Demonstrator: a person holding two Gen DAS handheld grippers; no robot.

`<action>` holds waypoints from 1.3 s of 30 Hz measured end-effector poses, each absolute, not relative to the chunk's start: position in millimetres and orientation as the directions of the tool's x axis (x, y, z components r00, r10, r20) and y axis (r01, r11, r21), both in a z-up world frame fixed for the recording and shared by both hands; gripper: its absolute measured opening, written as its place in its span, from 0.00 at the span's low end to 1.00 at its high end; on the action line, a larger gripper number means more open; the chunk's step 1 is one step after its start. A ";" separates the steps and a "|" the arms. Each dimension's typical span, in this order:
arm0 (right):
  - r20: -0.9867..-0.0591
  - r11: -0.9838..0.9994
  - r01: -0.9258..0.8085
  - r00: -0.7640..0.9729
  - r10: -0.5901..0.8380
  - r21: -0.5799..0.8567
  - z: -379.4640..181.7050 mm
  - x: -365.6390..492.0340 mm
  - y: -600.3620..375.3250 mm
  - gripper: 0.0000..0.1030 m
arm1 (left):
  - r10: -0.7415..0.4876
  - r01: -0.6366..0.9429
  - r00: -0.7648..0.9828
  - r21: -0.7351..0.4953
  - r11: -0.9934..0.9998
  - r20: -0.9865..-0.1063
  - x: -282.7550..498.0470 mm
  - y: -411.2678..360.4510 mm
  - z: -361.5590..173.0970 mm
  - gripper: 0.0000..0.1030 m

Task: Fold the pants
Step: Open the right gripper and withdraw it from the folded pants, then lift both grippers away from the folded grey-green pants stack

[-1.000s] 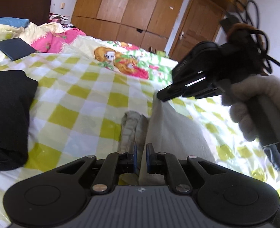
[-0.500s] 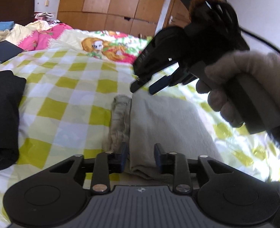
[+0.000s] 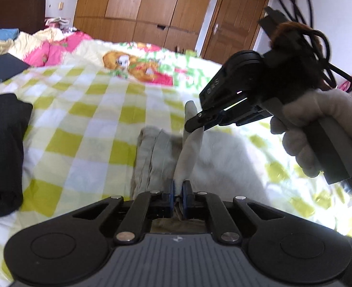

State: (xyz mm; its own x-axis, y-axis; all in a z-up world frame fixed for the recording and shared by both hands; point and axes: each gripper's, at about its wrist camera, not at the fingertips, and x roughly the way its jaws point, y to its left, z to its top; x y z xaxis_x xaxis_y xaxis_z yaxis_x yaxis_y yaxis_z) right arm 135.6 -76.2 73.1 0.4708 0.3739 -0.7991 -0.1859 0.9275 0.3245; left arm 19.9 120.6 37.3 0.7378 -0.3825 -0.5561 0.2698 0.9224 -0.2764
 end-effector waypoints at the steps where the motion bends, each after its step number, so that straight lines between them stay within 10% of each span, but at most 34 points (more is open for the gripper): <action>1: -0.788 0.922 -0.193 0.478 0.387 0.336 79.6 137.1 -74.1 0.05 | -0.383 0.268 0.745 -0.280 0.922 -0.546 19.1 123.2 40.8 0.21; 12: -0.822 0.915 -0.193 0.403 0.402 0.354 6.4 171.8 -28.9 0.19 | -0.273 0.128 0.685 -0.258 0.958 -0.675 46.3 143.3 -2.1 0.26; 21: -0.724 0.904 -0.268 0.542 0.427 0.333 66.2 138.7 -59.6 0.48 | -0.235 0.150 0.719 -0.184 0.971 -0.654 30.7 139.7 16.6 0.30; 39: -0.773 0.902 -0.167 0.468 0.428 0.398 3.8 -4.3 -149.5 0.50 | -0.111 0.267 0.702 0.116 0.957 -0.704 56.1 83.4 6.0 0.36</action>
State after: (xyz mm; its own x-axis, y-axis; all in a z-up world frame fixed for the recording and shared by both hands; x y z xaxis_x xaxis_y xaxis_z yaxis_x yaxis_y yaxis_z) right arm -4.3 -149.5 3.8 0.4682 0.4276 -0.7733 -0.1672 0.9022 0.3976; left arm 56.1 83.4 6.0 0.7017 -0.1106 -0.7038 0.2671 0.9567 0.1159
